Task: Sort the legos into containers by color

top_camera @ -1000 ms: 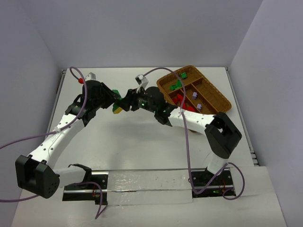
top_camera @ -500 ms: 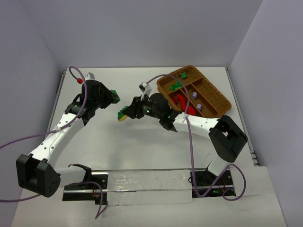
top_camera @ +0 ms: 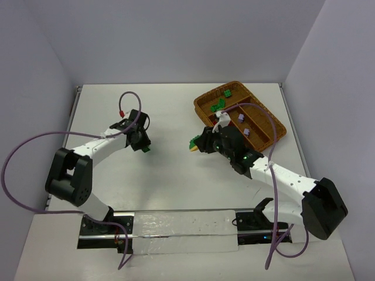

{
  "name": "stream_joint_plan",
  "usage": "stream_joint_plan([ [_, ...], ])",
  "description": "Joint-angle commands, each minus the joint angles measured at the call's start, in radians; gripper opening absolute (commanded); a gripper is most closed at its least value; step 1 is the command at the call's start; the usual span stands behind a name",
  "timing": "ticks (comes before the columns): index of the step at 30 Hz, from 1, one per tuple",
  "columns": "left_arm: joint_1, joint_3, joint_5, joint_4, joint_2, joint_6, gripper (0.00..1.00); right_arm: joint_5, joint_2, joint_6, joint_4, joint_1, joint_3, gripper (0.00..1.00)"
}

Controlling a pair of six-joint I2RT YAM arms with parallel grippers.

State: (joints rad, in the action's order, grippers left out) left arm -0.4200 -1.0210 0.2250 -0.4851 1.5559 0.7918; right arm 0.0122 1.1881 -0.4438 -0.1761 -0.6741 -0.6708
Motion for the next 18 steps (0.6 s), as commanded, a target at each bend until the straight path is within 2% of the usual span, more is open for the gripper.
stream_joint_plan([
  [1, -0.037, -0.001, 0.05, 0.0, 0.044, -0.019, 0.0, 0.043, -0.066, 0.045, 0.063, 0.058, 0.043, 0.0],
  [6, -0.078, -0.025, 0.055, -0.008, 0.108, -0.019, 0.02, 0.015, -0.072, 0.047, 0.062, 0.079, 0.054, 0.0],
  [9, -0.09, -0.039, 0.05, -0.016, 0.13, -0.021, 0.18, -0.004, -0.063, 0.044, 0.056, 0.079, 0.05, 0.0],
  [12, -0.11, -0.064, 0.074, -0.043, 0.145, -0.026, 0.48, -0.007, -0.061, 0.043, 0.055, 0.079, 0.037, 0.0],
  [14, -0.116, -0.067, 0.069, -0.038, 0.125, -0.034, 0.6, -0.038, -0.06, 0.046, 0.055, 0.079, 0.027, 0.0],
  [16, -0.117, -0.074, 0.065, -0.047, 0.099, -0.039, 0.77, -0.056, -0.056, 0.05, 0.053, 0.079, 0.019, 0.0],
  [18, -0.103, -0.133, 0.087, -0.098, 0.078, -0.055, 0.82, -0.091, -0.042, 0.062, 0.059, 0.082, 0.001, 0.0],
])
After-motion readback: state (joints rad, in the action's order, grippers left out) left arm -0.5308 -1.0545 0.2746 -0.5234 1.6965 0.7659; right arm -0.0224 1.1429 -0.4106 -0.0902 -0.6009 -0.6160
